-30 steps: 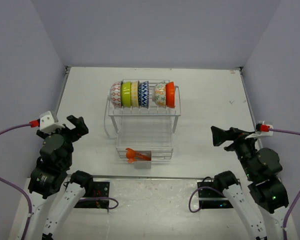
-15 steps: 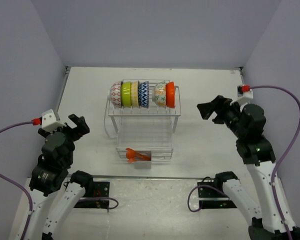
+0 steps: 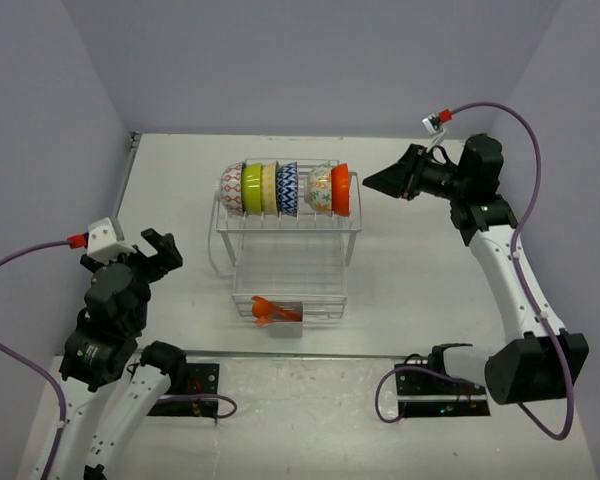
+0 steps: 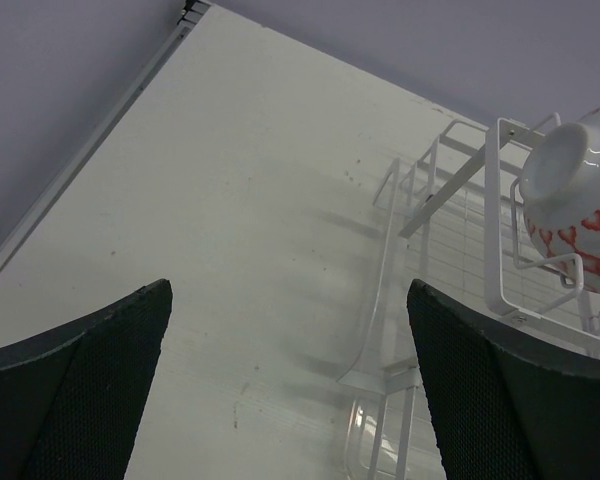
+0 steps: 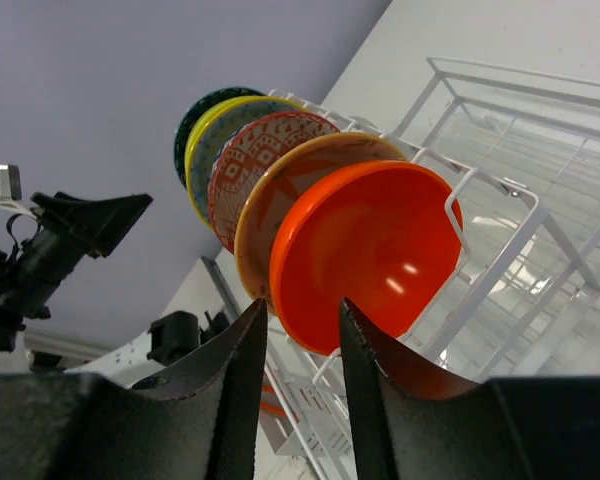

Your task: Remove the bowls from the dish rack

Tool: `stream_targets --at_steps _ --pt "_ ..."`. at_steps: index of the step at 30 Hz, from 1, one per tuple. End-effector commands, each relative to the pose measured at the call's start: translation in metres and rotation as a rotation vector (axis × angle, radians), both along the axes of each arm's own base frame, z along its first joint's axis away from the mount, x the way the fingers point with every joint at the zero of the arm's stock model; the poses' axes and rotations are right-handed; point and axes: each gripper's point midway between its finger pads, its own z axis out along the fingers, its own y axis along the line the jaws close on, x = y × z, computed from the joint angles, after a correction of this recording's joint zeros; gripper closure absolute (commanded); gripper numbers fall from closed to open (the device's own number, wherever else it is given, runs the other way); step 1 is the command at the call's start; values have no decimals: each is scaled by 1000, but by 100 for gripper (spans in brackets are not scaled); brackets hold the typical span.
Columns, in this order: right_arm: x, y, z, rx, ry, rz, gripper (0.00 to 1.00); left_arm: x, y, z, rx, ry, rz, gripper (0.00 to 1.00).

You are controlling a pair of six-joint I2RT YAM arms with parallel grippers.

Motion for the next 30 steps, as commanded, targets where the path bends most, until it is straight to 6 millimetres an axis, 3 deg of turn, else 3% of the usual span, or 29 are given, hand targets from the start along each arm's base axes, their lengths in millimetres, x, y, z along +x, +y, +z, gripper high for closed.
stream_targets --at_steps 1,6,14,16,24,28,30 --pt "-11 14 28 27 -99 157 65 7 -3 4 6 -16 -10 0" --pt "-12 34 17 -10 -94 228 64 8 -3 1 10 -5 -10 0" --pt "-2 47 -6 -25 -51 237 67 6 -3 3 6 -16 -10 0" --pt "-1 49 -9 -22 -45 246 74 6 -3 3 6 -16 -10 0" --pt "-4 57 -21 -1 -28 300 80 6 -3 4 7 -18 -12 0" --pt "-5 57 -21 3 -36 296 96 6 -3 3 7 -16 -14 0" --pt "-4 55 -20 4 -36 282 98 6 -3 4 6 -19 -14 0"
